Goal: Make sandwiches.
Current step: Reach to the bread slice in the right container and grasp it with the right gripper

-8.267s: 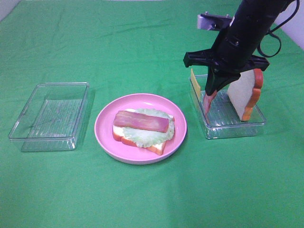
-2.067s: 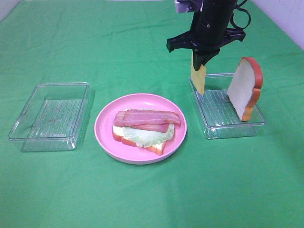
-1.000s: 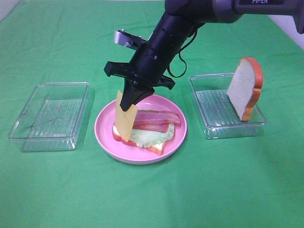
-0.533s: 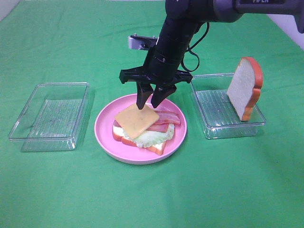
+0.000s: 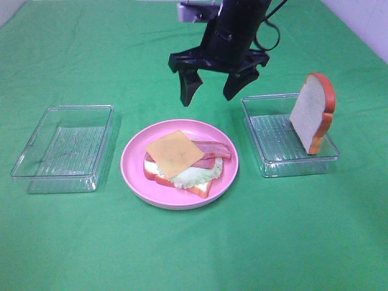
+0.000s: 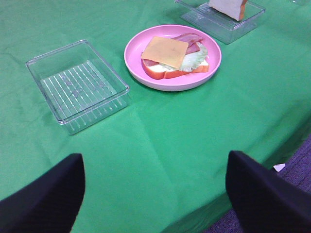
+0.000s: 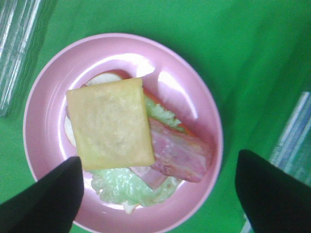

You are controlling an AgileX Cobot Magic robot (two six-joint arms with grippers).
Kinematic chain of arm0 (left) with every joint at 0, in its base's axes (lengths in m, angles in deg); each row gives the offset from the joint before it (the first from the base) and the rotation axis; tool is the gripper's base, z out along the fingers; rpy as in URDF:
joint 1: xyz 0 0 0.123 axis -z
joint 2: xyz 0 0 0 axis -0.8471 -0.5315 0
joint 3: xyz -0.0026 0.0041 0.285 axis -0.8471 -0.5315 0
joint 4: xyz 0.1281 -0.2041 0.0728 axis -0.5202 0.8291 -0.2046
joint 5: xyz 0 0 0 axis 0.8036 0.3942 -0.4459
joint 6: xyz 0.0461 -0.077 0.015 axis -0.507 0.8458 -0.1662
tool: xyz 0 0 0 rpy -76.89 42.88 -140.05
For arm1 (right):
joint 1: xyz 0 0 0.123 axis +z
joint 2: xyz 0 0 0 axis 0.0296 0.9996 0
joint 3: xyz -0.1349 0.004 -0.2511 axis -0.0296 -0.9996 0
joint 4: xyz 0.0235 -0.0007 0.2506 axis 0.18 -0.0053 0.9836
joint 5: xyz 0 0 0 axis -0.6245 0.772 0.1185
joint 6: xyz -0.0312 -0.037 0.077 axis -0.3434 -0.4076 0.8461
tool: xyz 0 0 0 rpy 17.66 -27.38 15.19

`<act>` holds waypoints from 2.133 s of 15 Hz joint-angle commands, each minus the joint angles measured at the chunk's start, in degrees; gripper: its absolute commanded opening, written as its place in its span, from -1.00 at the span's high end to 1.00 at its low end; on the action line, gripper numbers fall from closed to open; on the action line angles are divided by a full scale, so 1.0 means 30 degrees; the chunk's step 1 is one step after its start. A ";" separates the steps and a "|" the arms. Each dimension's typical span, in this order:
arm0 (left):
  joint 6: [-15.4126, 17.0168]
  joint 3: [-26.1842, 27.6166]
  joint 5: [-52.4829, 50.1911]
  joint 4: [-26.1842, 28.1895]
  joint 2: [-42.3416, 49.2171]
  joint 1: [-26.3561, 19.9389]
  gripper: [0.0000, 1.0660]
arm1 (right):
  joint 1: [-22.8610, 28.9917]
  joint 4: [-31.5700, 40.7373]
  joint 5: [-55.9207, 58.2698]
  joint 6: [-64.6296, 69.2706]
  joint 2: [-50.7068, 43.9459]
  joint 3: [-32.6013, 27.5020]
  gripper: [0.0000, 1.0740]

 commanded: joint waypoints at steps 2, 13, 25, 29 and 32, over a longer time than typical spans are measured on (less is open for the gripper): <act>0.0038 -0.0057 -0.0191 0.0115 0.0420 -0.0019 -0.43 | -0.1528 -0.2063 0.0821 0.0516 -0.2101 -0.0019 -0.50; 0.0038 -0.0057 -0.0191 0.0115 0.0420 -0.0019 -0.43 | -0.6570 -0.3018 0.3056 0.0649 -0.1814 -0.0057 -0.41; 0.0038 -0.0057 -0.0191 0.0115 0.0420 -0.0019 -0.43 | -0.6761 -0.3323 0.2960 0.1012 0.1184 -0.0057 -0.06; 0.0038 -0.0057 -0.0191 0.0115 0.0420 -0.0019 -0.43 | -0.6761 -0.3361 0.3018 0.1012 0.1184 -0.0057 0.68; 0.0038 -0.0057 -0.0191 0.0115 0.0420 -0.0019 -0.43 | -0.6761 -0.3361 0.3571 0.1012 0.1146 -0.0057 1.00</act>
